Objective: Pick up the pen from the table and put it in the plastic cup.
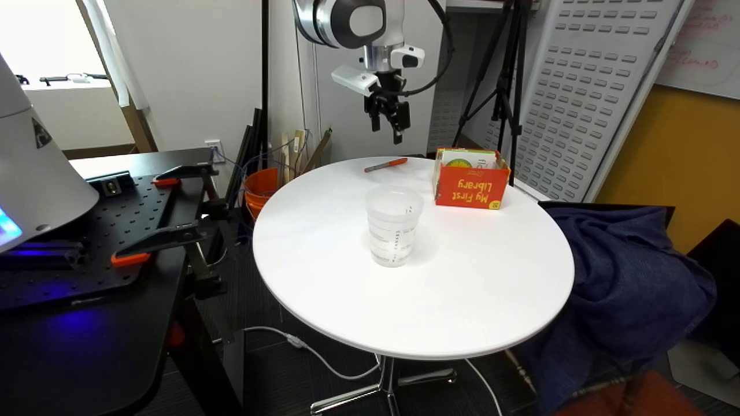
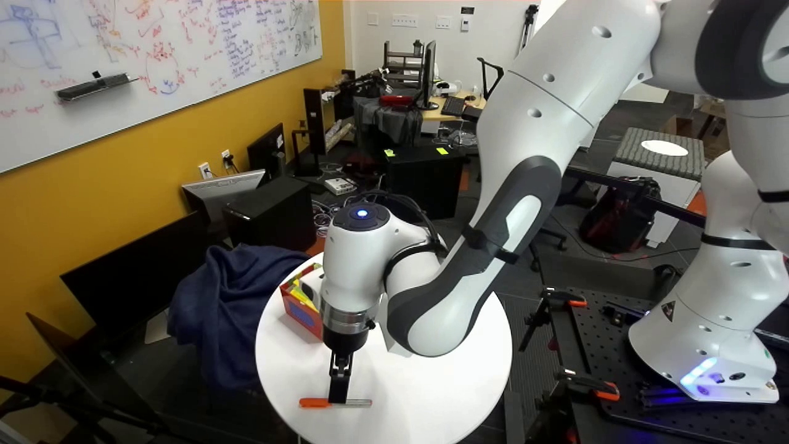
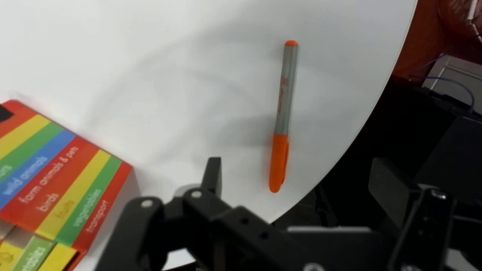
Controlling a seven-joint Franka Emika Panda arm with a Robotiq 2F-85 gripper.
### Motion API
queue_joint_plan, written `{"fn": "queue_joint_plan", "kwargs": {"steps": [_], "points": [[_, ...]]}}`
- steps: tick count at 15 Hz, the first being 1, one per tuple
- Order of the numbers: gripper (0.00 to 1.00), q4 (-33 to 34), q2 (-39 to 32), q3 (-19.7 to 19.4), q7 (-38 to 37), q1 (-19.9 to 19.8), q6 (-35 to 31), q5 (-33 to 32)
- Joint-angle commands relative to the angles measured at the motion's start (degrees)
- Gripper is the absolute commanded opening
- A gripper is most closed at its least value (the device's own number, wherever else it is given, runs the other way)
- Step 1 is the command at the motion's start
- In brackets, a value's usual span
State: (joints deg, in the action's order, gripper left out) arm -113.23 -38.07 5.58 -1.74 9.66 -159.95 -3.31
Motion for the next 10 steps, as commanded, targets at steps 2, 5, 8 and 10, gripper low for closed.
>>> {"fn": "queue_joint_plan", "kwargs": {"steps": [2,5,8,10], "points": [[1.00,4.2,-3.1,0.2,-0.3,0.3,2.0,1.0],[1.00,5.9,-4.7,0.6,0.0,0.2,2.8,1.2],[1.00,7.3,-5.9,0.9,0.0,0.1,3.9,1.3],[1.00,8.3,-6.8,1.0,0.0,0.1,4.4,1.4]]}}
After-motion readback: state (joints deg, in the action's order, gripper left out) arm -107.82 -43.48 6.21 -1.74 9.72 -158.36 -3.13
